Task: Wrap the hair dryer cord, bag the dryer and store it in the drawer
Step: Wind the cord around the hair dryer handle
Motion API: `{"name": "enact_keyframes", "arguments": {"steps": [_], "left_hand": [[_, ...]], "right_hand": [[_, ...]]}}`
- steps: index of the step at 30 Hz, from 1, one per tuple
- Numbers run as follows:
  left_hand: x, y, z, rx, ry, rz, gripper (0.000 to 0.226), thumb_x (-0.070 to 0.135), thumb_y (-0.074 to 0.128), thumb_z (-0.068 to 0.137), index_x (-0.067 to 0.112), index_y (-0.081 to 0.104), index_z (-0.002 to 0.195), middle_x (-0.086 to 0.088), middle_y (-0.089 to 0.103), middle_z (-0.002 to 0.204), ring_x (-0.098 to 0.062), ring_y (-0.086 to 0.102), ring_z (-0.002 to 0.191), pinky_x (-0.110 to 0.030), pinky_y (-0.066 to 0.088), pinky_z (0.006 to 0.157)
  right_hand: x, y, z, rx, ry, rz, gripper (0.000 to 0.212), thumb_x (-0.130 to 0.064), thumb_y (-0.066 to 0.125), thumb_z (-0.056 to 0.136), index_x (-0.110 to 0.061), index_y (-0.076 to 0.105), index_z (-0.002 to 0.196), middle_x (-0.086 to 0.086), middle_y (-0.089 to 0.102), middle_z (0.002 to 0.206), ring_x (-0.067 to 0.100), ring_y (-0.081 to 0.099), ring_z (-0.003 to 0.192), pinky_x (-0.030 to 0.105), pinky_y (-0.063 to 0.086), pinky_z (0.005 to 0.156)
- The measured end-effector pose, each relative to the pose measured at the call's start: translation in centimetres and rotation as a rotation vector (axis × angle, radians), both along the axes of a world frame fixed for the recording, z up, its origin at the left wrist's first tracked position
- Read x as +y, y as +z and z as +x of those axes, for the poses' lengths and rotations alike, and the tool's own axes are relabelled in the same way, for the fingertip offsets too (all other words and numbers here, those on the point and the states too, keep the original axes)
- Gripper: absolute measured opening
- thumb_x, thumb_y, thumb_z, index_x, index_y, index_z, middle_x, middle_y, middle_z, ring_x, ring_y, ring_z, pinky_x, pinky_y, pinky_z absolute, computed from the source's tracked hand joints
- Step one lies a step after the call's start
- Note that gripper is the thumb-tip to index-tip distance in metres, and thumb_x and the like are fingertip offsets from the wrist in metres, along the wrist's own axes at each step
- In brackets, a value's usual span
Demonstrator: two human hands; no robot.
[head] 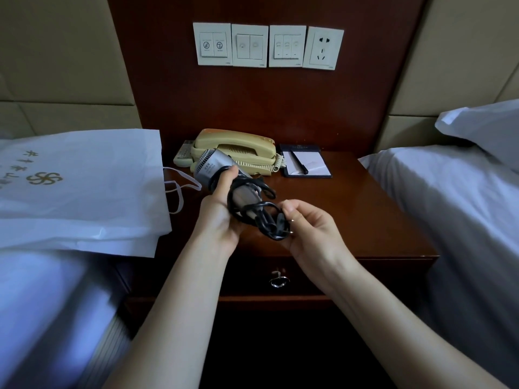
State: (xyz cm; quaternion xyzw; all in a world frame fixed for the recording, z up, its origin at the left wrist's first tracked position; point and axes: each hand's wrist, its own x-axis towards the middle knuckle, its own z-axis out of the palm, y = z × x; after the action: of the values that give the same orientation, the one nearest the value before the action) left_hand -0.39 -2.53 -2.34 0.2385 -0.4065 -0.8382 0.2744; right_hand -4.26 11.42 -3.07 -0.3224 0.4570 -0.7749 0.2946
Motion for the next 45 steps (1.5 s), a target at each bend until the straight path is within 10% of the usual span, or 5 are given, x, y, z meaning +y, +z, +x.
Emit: {"name": "enact_keyframes", "arguments": {"steps": [5,13,20,33,45], "left_hand": [[-0.4,0.3,-0.5,-0.022,0.011,0.038,0.029,0.040,0.056,0.088,0.012,0.058,0.083,-0.005,0.061,0.071,-0.012,0.062,0.048,-0.020,0.050,0.045],[1.4,0.4,0.2,0.150,0.031,0.148,0.032,0.037,0.041,0.096,0.011,0.057,0.087,-0.007,0.063,0.083,-0.017,0.064,0.064,-0.032,0.052,0.065],[0.7,0.7,0.1,0.209,0.124,0.184,0.027,0.032,0.044,0.095,0.014,0.054,0.077,-0.001,0.063,0.057,-0.011,0.060,0.043,-0.017,0.049,0.045],[1.0,0.2,1.2,0.064,-0.048,0.094,0.063,0.065,0.027,0.088,0.007,0.050,0.077,-0.012,0.044,0.069,-0.016,0.039,0.025,-0.010,0.033,0.031],[1.0,0.4,0.7,0.066,0.044,0.101,0.047,0.057,0.040,0.087,0.012,0.054,0.088,-0.007,0.052,0.077,-0.020,0.051,0.042,-0.020,0.041,0.033]], "right_hand": [[-0.5,-0.2,0.6,-0.080,-0.010,-0.060,0.024,-0.015,0.049,0.087,-0.008,0.065,0.072,0.001,0.068,0.069,0.010,0.064,0.065,0.022,0.055,0.063],[-0.9,-0.1,0.9,-0.036,-0.067,-0.064,0.032,-0.030,0.049,0.084,-0.015,0.073,0.069,0.004,0.070,0.076,0.013,0.061,0.065,0.019,0.052,0.059],[-0.8,0.0,1.3,0.015,0.015,-0.075,0.030,-0.017,0.041,0.096,-0.006,0.069,0.103,0.009,0.071,0.104,0.019,0.063,0.103,0.028,0.050,0.093],[-0.7,0.1,2.1,0.001,-0.001,0.080,0.033,-0.013,0.030,0.102,-0.005,0.061,0.096,0.012,0.069,0.076,0.018,0.069,0.067,0.022,0.053,0.066],[-0.7,1.0,1.9,-0.215,0.067,0.045,0.020,-0.012,0.039,0.099,-0.010,0.058,0.091,0.006,0.066,0.062,0.015,0.064,0.054,0.023,0.054,0.056]]}}
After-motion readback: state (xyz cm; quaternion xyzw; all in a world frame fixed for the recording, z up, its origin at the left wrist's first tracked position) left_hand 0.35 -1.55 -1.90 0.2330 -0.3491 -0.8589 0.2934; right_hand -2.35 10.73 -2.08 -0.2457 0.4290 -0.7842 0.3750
